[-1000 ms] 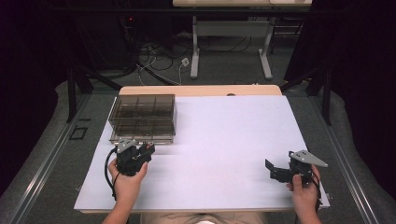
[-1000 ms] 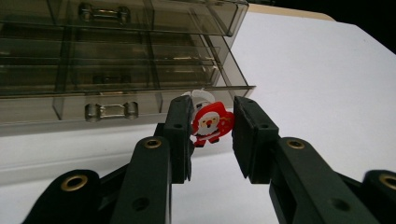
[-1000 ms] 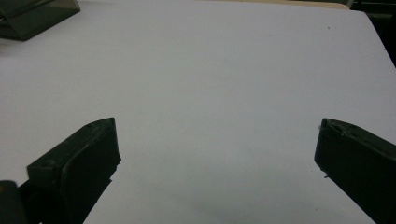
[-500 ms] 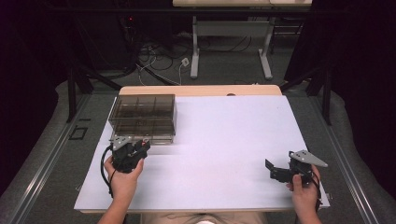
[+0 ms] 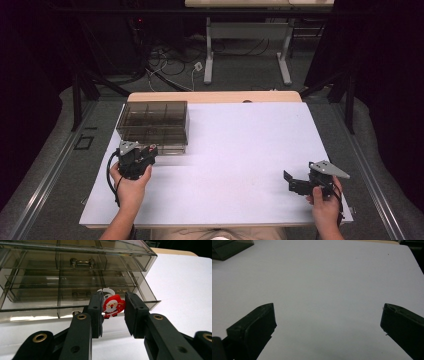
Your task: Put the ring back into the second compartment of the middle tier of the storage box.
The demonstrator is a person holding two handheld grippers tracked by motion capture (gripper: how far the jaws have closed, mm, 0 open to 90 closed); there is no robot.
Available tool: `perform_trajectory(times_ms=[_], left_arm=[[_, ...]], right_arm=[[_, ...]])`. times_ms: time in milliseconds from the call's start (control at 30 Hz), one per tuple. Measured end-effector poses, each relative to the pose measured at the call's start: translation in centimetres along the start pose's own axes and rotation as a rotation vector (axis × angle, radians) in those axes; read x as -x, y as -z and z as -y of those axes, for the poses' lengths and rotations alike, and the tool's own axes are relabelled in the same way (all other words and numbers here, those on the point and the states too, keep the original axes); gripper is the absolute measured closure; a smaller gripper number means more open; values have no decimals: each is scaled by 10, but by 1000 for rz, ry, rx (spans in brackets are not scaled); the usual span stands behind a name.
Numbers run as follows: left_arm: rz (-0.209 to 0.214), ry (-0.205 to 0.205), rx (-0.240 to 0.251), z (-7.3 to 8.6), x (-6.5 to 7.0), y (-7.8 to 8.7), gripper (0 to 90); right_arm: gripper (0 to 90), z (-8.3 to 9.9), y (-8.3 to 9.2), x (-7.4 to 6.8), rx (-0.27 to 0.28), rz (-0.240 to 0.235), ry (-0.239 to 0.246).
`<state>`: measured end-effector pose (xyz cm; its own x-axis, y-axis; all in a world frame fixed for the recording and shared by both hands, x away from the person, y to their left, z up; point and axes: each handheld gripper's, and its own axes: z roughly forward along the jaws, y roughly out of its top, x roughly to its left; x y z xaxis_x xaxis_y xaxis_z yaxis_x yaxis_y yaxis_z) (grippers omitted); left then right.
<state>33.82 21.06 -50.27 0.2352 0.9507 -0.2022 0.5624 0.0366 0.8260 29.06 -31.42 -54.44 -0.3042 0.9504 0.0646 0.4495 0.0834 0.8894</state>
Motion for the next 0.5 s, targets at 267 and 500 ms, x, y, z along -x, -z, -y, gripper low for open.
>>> perform_trajectory(times_ms=[267,500], left_arm=[[-9,-13,2,-8,-1,-7,681],[-12,-18,0,-14,-3,-13,681]], right_arm=[[0,1,1,0,-5,6,0],[0,1,1,-1,-16,6,4]])
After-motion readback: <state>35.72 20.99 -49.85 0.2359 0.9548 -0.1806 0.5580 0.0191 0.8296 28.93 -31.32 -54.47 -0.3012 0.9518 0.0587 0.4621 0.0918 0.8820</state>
